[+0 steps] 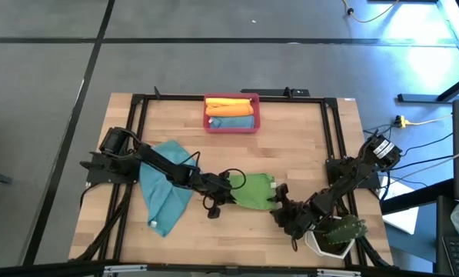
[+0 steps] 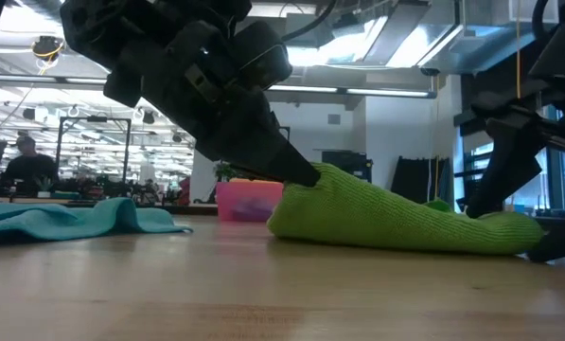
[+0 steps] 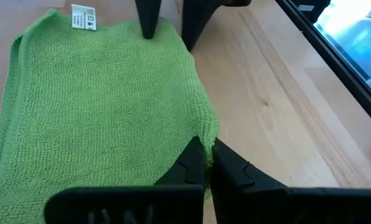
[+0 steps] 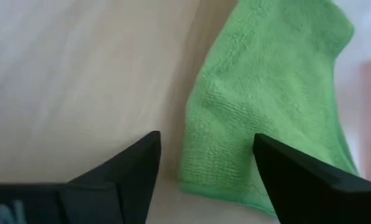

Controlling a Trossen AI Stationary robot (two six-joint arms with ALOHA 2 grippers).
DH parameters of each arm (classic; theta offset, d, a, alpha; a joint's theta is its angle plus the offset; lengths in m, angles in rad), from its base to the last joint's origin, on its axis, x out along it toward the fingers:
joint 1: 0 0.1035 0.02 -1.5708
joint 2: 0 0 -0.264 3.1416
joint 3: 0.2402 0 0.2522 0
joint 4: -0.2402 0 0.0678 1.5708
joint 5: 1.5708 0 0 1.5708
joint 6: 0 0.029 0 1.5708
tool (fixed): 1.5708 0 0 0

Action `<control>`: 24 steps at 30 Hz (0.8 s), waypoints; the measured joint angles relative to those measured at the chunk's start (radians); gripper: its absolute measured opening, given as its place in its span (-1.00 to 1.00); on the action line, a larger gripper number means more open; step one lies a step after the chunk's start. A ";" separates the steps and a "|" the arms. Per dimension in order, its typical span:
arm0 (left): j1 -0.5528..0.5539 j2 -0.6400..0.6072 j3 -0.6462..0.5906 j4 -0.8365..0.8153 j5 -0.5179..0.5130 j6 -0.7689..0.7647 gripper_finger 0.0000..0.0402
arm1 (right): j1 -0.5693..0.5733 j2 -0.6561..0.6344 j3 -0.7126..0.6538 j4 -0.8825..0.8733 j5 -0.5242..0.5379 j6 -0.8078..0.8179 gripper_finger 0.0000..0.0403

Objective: Roll microfiber towels into tight, uniform cylinder then place into a basket
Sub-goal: Roll the green microfiber towel

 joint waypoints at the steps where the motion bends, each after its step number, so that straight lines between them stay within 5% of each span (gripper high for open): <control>1: 0.000 0.000 0.000 0.000 0.000 0.000 -1.00 | -0.001 0.000 0.000 -0.008 0.009 -0.010 0.25; 13: -0.004 -0.026 0.001 -0.033 0.024 -0.002 -1.00 | -0.010 0.003 -0.005 -0.035 0.046 -0.031 0.06; 24: -0.004 -0.026 0.001 -0.160 -0.004 0.007 -1.00 | -0.017 0.008 -0.011 -0.004 0.055 0.026 -0.90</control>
